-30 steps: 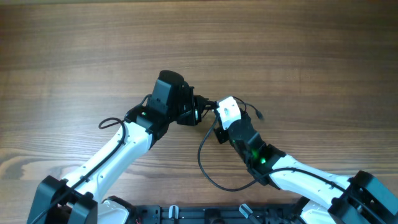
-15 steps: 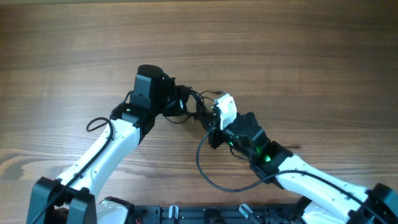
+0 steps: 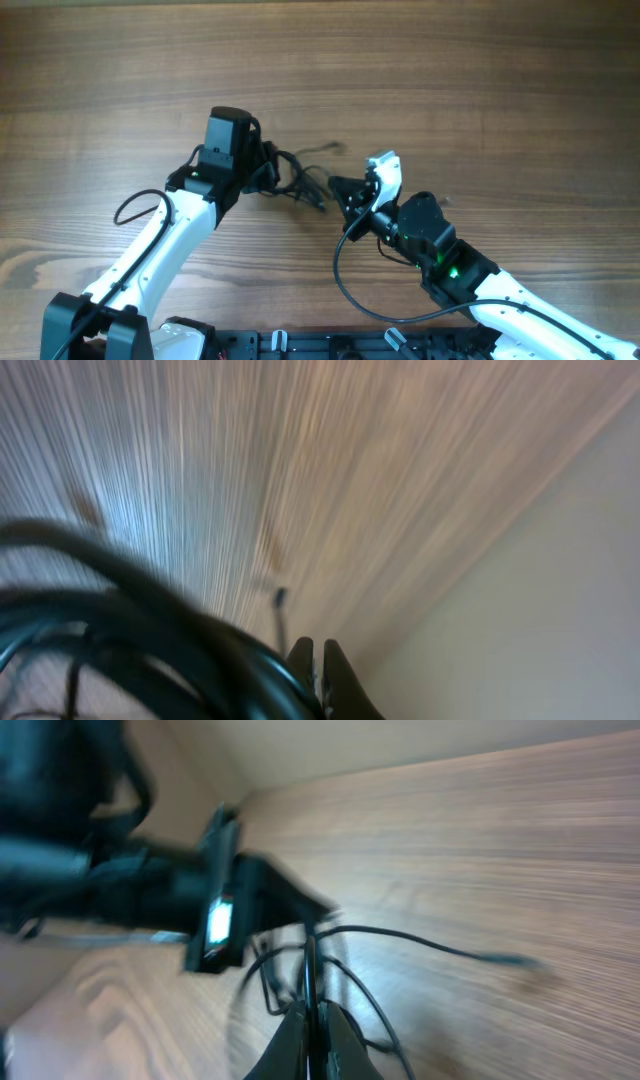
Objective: Untangle cables
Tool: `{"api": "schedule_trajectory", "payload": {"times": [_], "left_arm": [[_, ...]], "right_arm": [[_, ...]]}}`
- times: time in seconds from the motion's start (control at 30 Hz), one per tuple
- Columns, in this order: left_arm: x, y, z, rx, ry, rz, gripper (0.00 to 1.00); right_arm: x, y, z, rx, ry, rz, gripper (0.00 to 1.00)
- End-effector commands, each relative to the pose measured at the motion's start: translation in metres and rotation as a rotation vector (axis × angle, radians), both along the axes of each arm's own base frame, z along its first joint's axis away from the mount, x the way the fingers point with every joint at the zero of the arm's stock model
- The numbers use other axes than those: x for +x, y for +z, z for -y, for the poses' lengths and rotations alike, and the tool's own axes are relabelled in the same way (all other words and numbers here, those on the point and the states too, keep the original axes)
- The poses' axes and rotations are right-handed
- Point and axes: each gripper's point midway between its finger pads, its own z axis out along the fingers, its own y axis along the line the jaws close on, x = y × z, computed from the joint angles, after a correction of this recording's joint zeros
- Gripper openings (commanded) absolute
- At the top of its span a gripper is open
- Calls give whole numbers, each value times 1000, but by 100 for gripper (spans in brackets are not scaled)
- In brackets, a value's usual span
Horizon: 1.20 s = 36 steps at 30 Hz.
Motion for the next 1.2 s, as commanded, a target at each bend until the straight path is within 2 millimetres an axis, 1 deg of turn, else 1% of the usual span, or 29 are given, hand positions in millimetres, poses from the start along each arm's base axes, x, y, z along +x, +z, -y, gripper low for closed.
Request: {"api": "schedule_trajectory", "payload": {"times": [0.0,0.03,0.1,0.13,0.17,0.2,0.23,0.27,0.3,0.33,0.37,0.43,0.47,0.5,0.53,0.63,0.67,0.77,0.83,0.93,0.97,1.03,1.1,1.17], "left_arm": [[7,3,-20,37,133,1,4],[7,3,-20,37,133,0,4],[7,3,-21,37,133,1,4],[7,3,-21,37,133,1,4],[7,3,-21,37,133,1,4],[7,3,-21,38,133,1,4],[7,3,-21,38,133,1,4],[7,3,-20,37,133,0,4],[7,3,-20,37,133,0,4],[7,3,-21,38,133,-1,4],[7,2,-21,38,133,-1,4],[6,2,-21,39,133,-4,4],[6,2,-20,38,132,-4,4],[6,2,-20,38,132,-4,4],[6,2,-20,37,131,-4,4],[4,2,-13,17,109,-10,4],[3,2,-9,14,99,-12,4],[-1,2,2,14,67,-11,4],[-3,2,8,10,56,-13,4],[-6,3,15,-4,52,-18,4],[-6,3,18,-5,46,-15,4],[-6,4,20,-8,41,-9,4],[-6,4,20,-12,46,-11,4],[-6,4,20,-12,46,-9,4]], "right_arm": [[17,-2,29,25,-209,-26,4],[18,-6,33,10,-233,-37,4],[18,-27,46,-41,-303,-106,10],[16,-36,51,-51,-327,-147,18],[14,-45,56,-60,-348,-188,31],[12,-52,59,-65,-367,-221,38],[8,-65,67,-69,-413,-285,55],[5,-74,73,-59,-454,-342,100],[4,-74,72,-46,-450,-353,100],[3,-70,66,-35,-415,-346,100],[3,-64,55,-33,-347,-316,100],[-7,-30,13,-58,-42,-119,100],[-13,-19,1,-54,49,-56,100],[-16,-15,-4,-50,88,-32,100],[-17,-16,-5,-62,103,-23,100],[-17,-35,-10,-180,157,24,100],[-15,-41,-12,-225,169,56,100],[1,-63,-8,-336,118,79,100],[6,-72,-14,-373,137,73,100],[19,-75,-28,-400,151,70,100],[20,-74,-33,-395,165,67,100],[13,-75,-50,-345,250,31,99],[8,-79,-54,-332,253,-2,99],[5,-85,-55,-357,247,-11,96]]}}
